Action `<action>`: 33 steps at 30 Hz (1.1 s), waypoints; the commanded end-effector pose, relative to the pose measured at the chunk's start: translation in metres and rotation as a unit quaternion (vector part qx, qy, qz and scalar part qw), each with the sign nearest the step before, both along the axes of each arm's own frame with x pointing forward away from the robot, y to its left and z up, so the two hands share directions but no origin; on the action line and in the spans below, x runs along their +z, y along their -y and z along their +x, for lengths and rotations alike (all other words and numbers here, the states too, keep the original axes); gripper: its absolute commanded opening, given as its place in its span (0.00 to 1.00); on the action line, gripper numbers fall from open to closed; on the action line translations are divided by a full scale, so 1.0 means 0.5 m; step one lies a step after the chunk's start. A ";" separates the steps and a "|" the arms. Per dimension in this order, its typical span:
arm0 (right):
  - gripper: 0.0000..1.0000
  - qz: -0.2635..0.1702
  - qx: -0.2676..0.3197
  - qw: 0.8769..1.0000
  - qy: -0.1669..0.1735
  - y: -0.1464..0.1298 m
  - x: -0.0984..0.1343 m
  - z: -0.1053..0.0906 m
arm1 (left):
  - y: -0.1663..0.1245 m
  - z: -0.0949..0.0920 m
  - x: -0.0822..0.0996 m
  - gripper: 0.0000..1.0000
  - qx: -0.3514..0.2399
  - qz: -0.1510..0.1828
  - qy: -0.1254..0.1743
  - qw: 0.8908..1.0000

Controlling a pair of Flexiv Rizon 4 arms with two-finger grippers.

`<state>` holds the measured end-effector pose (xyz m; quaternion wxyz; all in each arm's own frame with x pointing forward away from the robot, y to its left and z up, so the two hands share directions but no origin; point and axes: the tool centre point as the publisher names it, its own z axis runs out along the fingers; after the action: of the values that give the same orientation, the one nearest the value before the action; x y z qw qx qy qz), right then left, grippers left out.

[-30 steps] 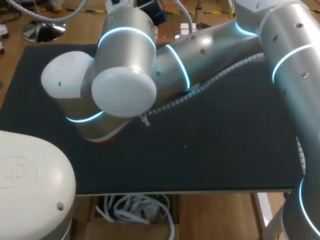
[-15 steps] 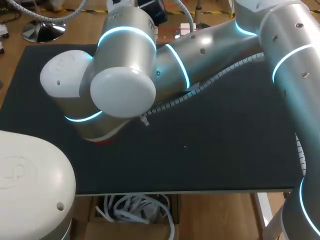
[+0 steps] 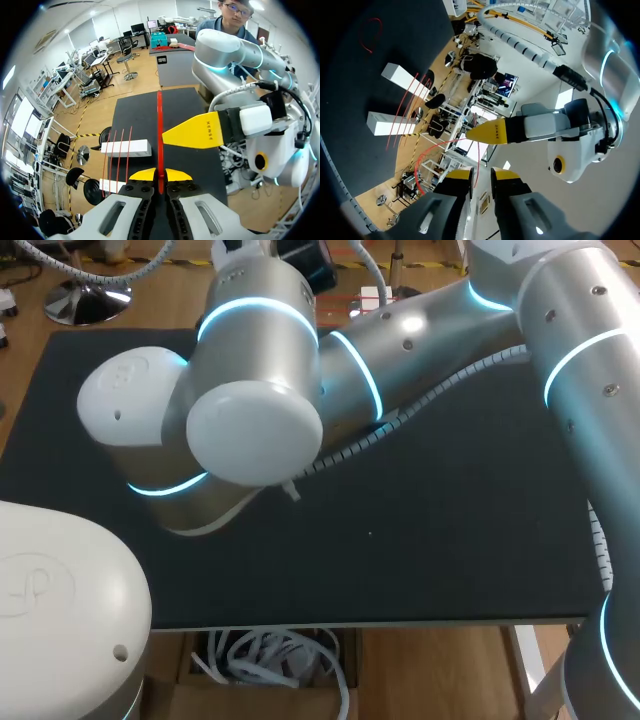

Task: Grab the tape and strap the tape.

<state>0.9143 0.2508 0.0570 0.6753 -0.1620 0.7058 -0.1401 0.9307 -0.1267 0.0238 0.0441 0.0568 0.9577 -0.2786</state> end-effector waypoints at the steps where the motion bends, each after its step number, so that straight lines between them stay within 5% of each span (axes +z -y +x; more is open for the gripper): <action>1: 0.14 -0.002 0.005 1.000 -0.006 0.003 0.007 -0.020 | -0.001 0.000 0.002 0.00 0.000 0.002 -0.001 1.000; 8: 0.15 -0.002 0.005 1.000 -0.007 0.004 0.012 -0.035 | -0.001 0.000 0.002 0.00 0.000 0.002 -0.001 1.000; 13: 0.29 -0.004 -0.001 1.000 -0.005 0.017 0.017 -0.038 | -0.001 0.000 0.002 0.00 0.000 0.002 -0.001 1.000; 18: 0.48 -0.004 -0.011 1.000 -0.003 0.034 0.029 -0.033 | -0.001 0.000 0.002 0.00 0.000 0.002 -0.001 1.000; 19: 0.65 -0.003 -0.012 1.000 -0.002 0.038 0.033 -0.031 | -0.001 0.000 0.002 0.00 0.000 0.002 -0.001 1.000; 22: 0.74 0.000 -0.017 1.000 -0.001 0.052 0.043 -0.027 | -0.001 0.000 0.002 0.00 0.000 0.002 -0.001 1.000; 25: 1.00 0.003 -0.020 1.000 -0.001 0.066 0.054 -0.022 | -0.001 0.000 0.002 0.00 0.000 0.002 -0.001 1.000; 33: 1.00 0.008 -0.031 0.999 0.001 0.106 0.077 -0.007 | -0.001 0.000 0.002 0.00 0.000 0.002 -0.001 1.000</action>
<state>0.9057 0.2059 0.0891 0.6748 -0.1295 0.7091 -0.1581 0.9307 -0.1267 0.0238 0.0441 0.0568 0.9577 -0.2786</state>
